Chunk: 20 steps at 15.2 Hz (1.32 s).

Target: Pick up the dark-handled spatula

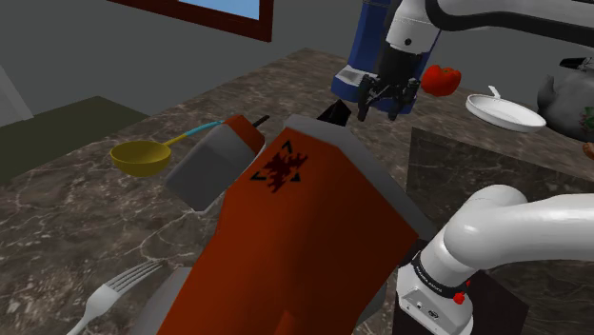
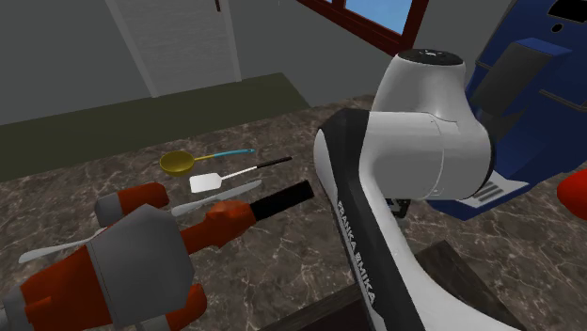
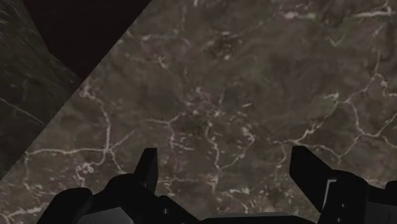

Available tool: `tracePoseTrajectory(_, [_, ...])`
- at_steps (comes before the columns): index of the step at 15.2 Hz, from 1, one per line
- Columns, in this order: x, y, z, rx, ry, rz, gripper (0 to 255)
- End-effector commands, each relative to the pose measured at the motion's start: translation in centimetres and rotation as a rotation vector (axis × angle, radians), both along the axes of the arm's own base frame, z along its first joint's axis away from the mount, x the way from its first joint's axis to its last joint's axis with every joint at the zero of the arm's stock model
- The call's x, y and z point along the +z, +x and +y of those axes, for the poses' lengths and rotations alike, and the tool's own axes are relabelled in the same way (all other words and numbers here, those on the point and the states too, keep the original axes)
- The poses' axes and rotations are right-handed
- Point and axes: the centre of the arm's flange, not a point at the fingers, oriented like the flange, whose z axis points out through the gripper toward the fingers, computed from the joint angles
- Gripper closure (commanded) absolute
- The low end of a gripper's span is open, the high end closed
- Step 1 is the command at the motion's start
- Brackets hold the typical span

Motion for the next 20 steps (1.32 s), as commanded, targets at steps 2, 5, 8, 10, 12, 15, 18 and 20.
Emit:
tracePoseTrajectory(2, [0.1,0.4,4.4,-0.093,-0.006,-0.003,0])
tracePoseTrajectory(5, [0.1,1.2,8.4,-0.182,-0.013,-0.005,0])
tracePoseTrajectory(8, [0.0,2.4,12.3,-0.271,-0.019,-0.008,0])
tracePoseTrajectory(10, [0.0,3.3,14.8,-0.330,-0.024,-0.010,0])
tracePoseTrajectory(12, [-0.1,4.5,17.3,-0.389,-0.028,-0.012,0])
tracePoseTrajectory(15, [-0.1,6.4,20.9,-0.477,-0.035,-0.015,0])
tracePoseTrajectory(18, [-0.2,8.7,24.3,-0.566,-0.042,-0.018,0])
tracePoseTrajectory(20, [-0.3,10.4,26.4,-0.625,-0.046,-0.020,0])
